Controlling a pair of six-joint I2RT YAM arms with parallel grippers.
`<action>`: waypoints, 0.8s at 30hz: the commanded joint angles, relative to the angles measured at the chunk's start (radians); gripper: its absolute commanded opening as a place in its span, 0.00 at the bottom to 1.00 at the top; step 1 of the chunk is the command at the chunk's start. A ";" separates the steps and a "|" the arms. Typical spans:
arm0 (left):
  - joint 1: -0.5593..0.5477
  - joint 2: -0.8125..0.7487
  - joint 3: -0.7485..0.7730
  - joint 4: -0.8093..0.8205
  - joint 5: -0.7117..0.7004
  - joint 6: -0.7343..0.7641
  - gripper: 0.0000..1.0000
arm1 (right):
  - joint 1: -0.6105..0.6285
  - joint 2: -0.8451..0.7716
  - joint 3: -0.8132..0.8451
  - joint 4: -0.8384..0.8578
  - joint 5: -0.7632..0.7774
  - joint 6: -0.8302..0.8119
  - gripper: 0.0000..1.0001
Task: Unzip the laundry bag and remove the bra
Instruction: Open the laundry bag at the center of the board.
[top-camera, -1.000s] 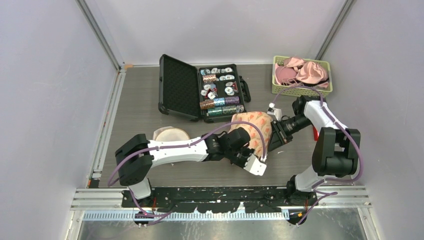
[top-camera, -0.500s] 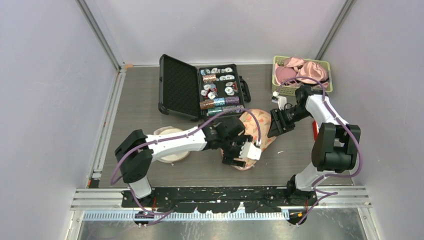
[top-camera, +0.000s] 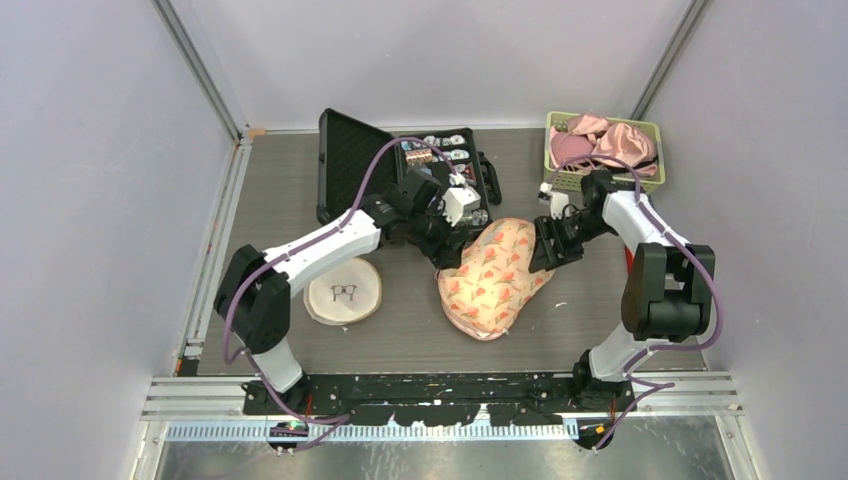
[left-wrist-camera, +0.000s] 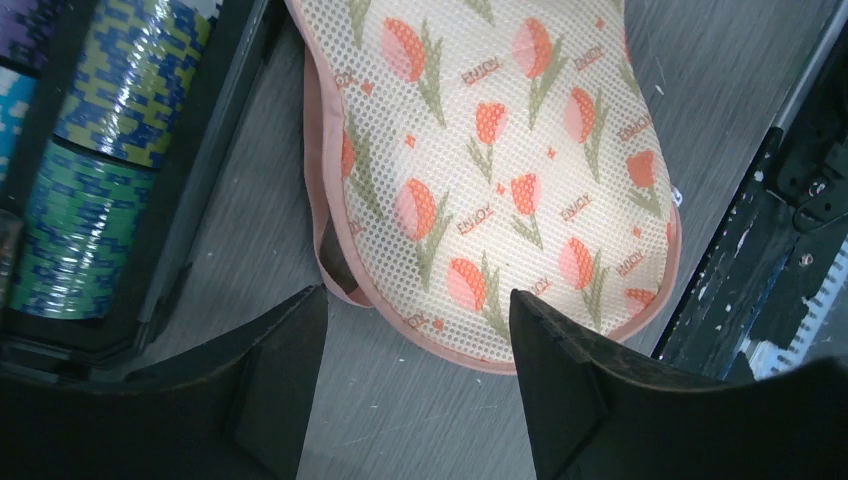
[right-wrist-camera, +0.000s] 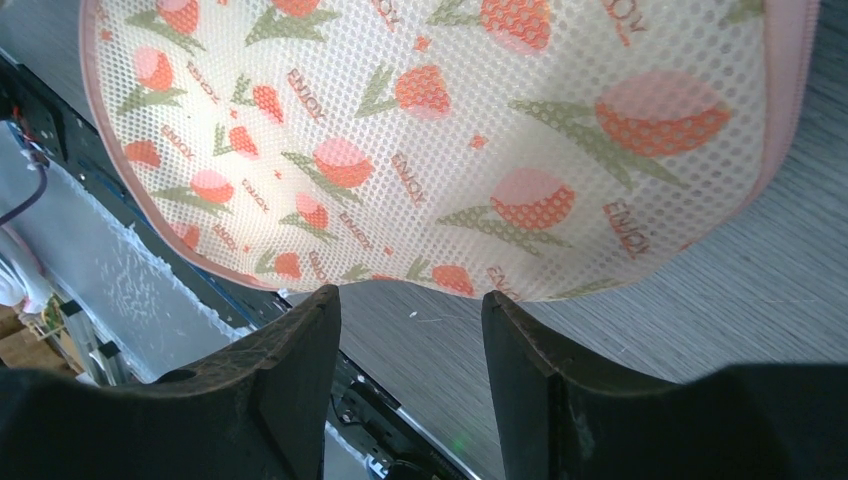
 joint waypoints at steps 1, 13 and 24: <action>-0.006 0.052 0.017 -0.009 -0.043 -0.169 0.65 | 0.043 -0.034 -0.038 0.066 0.055 0.040 0.59; -0.015 0.195 0.047 -0.071 -0.040 -0.278 0.51 | 0.114 -0.024 -0.122 0.116 0.141 0.043 0.58; -0.023 0.190 0.149 -0.018 -0.064 -0.168 0.05 | 0.114 -0.019 -0.142 0.151 0.187 0.071 0.56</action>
